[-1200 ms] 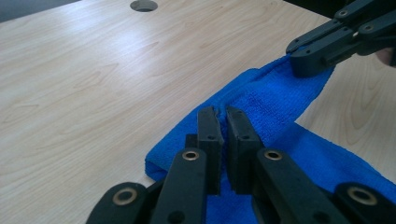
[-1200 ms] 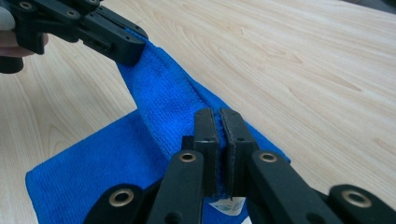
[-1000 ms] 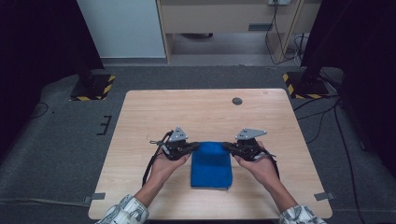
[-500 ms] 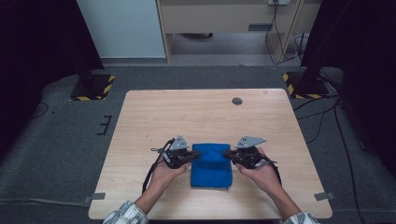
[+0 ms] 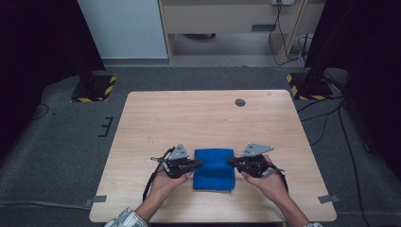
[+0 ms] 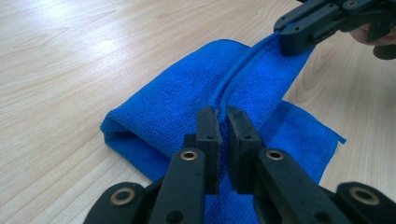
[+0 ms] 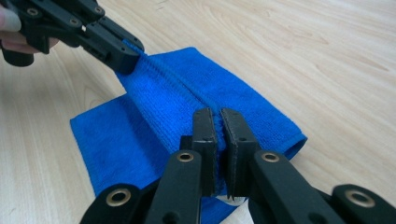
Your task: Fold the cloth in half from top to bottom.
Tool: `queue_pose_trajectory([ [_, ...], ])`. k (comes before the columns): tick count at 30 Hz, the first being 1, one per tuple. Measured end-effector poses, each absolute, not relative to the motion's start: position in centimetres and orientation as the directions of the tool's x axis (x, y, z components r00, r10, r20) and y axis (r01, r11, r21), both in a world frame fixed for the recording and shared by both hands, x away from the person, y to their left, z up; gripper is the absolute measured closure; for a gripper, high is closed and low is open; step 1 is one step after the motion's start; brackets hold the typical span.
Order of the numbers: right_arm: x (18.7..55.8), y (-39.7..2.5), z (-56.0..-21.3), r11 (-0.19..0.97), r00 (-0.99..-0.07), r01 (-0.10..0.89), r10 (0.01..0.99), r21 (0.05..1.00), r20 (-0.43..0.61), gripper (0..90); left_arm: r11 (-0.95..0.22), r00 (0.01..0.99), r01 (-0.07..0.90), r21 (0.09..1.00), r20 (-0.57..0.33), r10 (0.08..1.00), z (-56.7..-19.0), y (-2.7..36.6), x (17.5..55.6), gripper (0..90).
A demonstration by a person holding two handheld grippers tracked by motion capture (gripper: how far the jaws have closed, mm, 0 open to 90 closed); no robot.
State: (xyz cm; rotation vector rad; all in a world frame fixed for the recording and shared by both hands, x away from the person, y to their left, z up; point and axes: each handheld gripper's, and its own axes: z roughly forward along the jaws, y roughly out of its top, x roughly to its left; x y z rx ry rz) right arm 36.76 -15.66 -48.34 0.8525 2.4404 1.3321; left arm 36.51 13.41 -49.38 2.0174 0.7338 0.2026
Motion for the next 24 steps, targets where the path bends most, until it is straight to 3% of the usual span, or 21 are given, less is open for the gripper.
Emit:
queue_pose_trajectory([
  [18,34.6,-15.2,-49.7,0.491,-0.827,0.356,0.562,0.795,0.024,83.0,-0.415,0.825,0.411,0.811,-0.137,0.549,-50.3,13.5,35.2,82.1],
  [24,34.1,-15.5,-50.4,0.51,-0.828,0.363,0.56,0.78,0.019,79.6,-0.435,0.831,0.409,0.802,-0.13,0.541,-50.8,13.2,34.8,74.6],
])
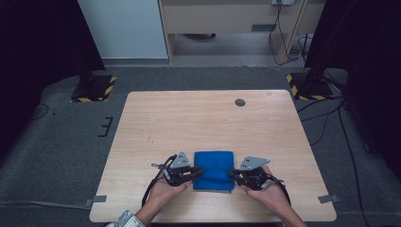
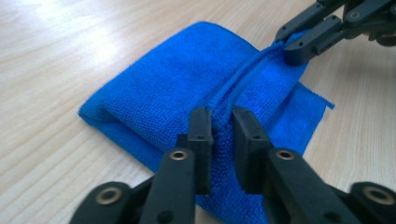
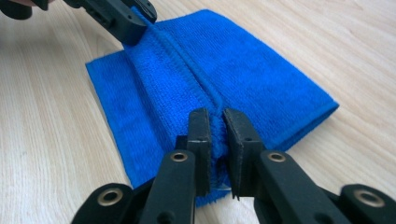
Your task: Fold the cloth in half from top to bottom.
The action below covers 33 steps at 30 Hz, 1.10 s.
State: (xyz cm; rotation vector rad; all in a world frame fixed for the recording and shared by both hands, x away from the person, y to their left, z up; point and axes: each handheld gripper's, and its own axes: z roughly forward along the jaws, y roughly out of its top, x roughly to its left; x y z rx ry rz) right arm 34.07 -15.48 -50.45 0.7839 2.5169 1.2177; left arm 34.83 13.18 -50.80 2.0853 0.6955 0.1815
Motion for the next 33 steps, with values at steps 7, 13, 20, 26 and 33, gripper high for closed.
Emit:
queue_pose_trajectory([
  [7,33.4,-16.2,-50.8,0.509,-0.826,0.376,0.562,0.774,0.032,71.9,-0.432,0.834,0.41,0.803,-0.138,0.535,-51.0,13.3,34.2,63.4],
  [13,32.9,-16.5,-50.8,0.497,-0.821,0.403,0.567,0.769,0.064,65.6,-0.44,0.846,0.4,0.804,-0.14,0.515,-50.9,13.6,33.5,61.4],
  [20,32.1,-16.2,-51.0,0.516,-0.834,0.408,0.545,0.753,0.078,61.4,-0.455,0.858,0.394,0.799,-0.142,0.494,-50.7,13.9,32.7,61.4],
  [26,31.7,-16.0,-51.2,0.525,-0.842,0.409,0.532,0.746,0.088,59.3,-0.392,0.847,0.379,0.839,-0.143,0.512,-50.0,14.2,32.6,60.4],
  [33,31.5,-16.0,-50.6,0.508,-0.84,0.409,0.534,0.759,0.095,51.4,-0.396,0.826,0.386,0.833,-0.12,0.551,-50.4,13.7,33.5,59.1],
])
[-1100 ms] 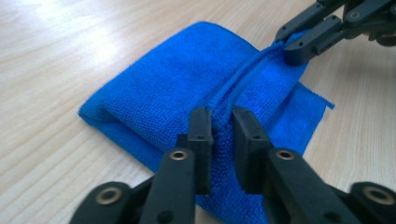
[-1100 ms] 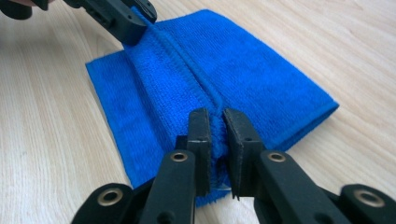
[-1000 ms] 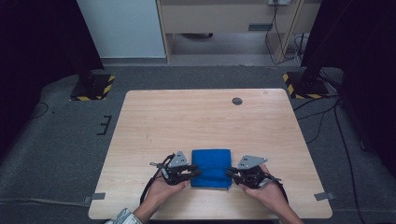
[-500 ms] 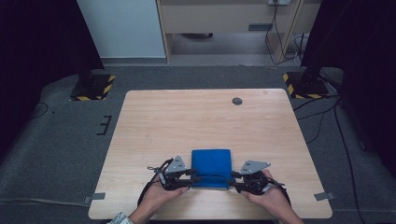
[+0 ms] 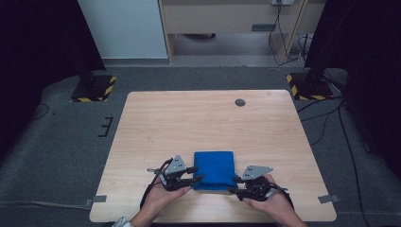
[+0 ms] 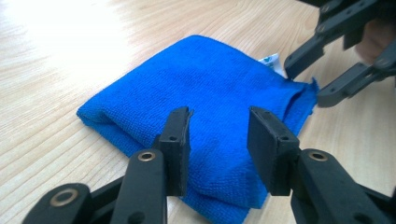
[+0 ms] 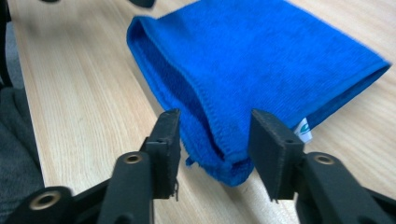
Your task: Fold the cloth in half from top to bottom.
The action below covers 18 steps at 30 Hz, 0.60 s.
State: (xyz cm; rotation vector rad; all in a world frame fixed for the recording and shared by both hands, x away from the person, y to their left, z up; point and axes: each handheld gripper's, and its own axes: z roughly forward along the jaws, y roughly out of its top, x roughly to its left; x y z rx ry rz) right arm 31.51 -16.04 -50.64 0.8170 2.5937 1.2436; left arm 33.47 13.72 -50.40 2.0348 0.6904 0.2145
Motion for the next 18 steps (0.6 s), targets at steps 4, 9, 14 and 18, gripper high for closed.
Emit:
queue_pose_trajectory([
  [4,31.9,-16.1,-50.0,0.468,-0.819,0.405,0.567,0.786,0.084,44.5,-0.464,0.834,0.385,0.798,-0.085,0.546,-50.9,13.5,33.3,58.7],
  [9,32.9,-16.0,-50.2,0.472,-0.777,0.407,0.629,0.782,0.025,39.2,-0.501,0.834,0.383,0.776,-0.058,0.549,-51.3,13.6,33.2,58.1],
  [14,33.1,-15.8,-50.7,0.493,-0.775,0.421,0.631,0.762,0.02,34.4,-0.492,0.826,0.392,0.777,-0.062,0.56,-51.2,13.7,33.3,53.4],
  [18,33.6,-15.9,-50.6,0.471,-0.761,0.434,0.648,0.768,0.032,27.2,-0.473,0.813,0.395,0.788,-0.06,0.58,-50.9,13.8,33.6,39.9],
])
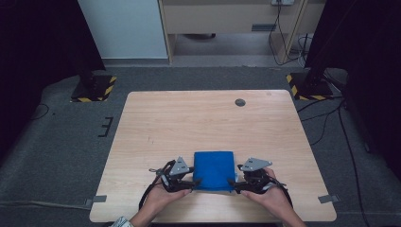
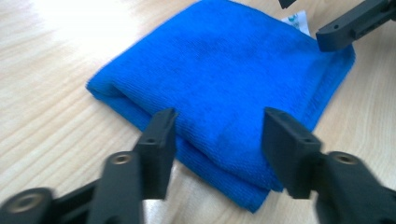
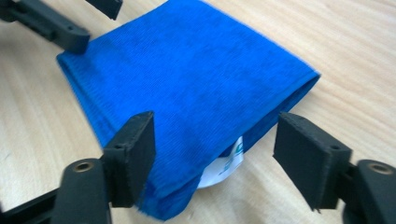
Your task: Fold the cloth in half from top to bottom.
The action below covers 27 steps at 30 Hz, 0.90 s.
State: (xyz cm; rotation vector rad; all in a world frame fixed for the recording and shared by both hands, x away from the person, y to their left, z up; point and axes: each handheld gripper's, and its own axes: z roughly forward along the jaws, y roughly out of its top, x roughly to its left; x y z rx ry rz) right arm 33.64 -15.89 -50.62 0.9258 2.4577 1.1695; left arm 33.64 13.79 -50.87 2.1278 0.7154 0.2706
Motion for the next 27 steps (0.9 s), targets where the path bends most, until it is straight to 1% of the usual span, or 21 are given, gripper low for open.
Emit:
queue_pose_trajectory([
  [3,34.4,-16.0,-50.5,0.449,-0.745,0.441,0.666,0.777,0.037,20.0,-0.455,0.792,0.416,0.787,-0.069,0.606,-50.5,13.9,34.2,26.3],
  [6,35.3,-16.1,-50.1,0.42,-0.725,0.452,0.687,0.787,0.051,15.6,-0.442,0.777,0.424,0.791,-0.067,0.626,-50.0,14.1,34.7,17.9],
  [9,36.4,-16.3,-49.5,0.388,-0.7,0.46,0.712,0.799,0.057,12.1,-0.445,0.772,0.429,0.786,-0.064,0.632,-49.5,14.3,35.4,12.5],
  [16,38.6,-17.7,-48.7,0.342,-0.663,0.485,0.744,0.805,0.083,8.8,-0.415,0.732,0.463,0.784,-0.074,0.677,-49.3,16.0,37.1,9.6],
  [23,39.8,-19.4,-49.1,0.307,-0.619,0.517,0.779,0.799,0.101,8.0,-0.398,0.696,0.491,0.775,-0.074,0.714,-49.2,18.0,38.6,8.4],
  [27,40.2,-20.9,-49.7,0.291,-0.582,0.544,0.806,0.787,0.104,8.0,-0.384,0.661,0.521,0.762,-0.076,0.746,-49.8,19.5,39.4,8.2],
])
